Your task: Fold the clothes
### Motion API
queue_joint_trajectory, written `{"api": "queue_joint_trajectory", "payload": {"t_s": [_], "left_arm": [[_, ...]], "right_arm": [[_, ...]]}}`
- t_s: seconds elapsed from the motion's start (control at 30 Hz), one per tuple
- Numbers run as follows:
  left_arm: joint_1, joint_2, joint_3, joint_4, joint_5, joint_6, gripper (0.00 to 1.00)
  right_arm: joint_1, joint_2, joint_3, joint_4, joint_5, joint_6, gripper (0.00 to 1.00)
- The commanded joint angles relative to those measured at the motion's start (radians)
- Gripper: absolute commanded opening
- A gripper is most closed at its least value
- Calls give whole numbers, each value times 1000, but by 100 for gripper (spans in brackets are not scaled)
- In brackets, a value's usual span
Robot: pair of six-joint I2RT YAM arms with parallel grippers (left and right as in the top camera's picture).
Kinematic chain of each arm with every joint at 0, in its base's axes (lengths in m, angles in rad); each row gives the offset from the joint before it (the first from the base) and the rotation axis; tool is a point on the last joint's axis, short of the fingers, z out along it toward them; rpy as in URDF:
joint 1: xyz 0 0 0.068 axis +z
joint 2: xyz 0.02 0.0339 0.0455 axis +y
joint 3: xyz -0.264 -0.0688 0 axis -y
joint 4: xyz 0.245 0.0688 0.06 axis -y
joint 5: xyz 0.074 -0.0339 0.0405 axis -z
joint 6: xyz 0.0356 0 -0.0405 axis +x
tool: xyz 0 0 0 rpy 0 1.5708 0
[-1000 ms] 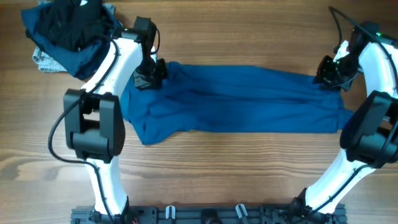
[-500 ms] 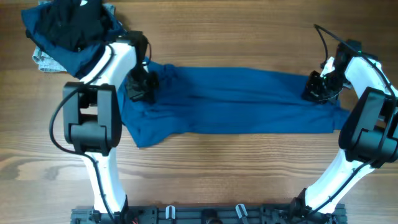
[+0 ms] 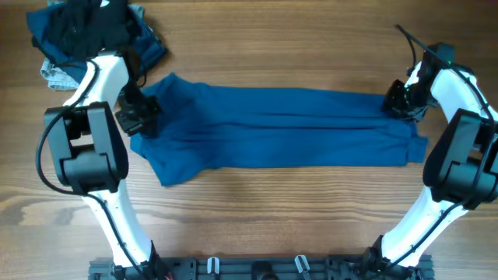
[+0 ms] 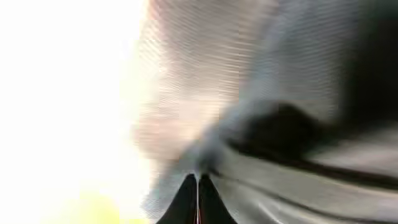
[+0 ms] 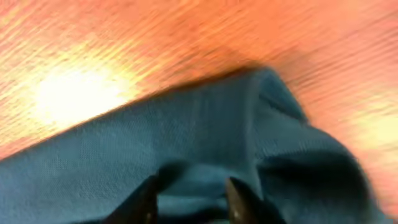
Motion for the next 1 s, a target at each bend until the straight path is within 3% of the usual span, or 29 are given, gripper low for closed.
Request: {"api": "queue_joint_trajectory", "payload": {"t_s": [0.0, 0.1, 0.2, 0.3, 0.4, 0.6, 0.77, 0.97], "left_arm": [[5, -46, 8, -16, -67, -19, 4], [2, -139, 8, -19, -66, -23, 4], [-23, -229, 8, -37, -51, -42, 4], [-84, -269, 8, -40, 40, -42, 4], [-172, -260, 6, -5, 105, -42, 4], [-372, -206, 6, 165, 201, -101, 4], [-478, -137, 6, 283, 201, -156, 4], [-477, -36, 6, 286, 199, -145, 4]], "right_arm": [[-14, -5, 164, -81, 89, 2, 51], [-14, -10, 327, -212, 109, 2, 57], [-7, -21, 448, -352, 3, -12, 61], [23, -26, 462, -447, -271, -154, 44], [87, -26, 428, -471, -287, -184, 27], [249, -23, 253, -348, -281, -123, 6], [320, -23, 35, -200, -281, -53, 4], [321, -23, -116, -120, -233, -44, 5]]}}
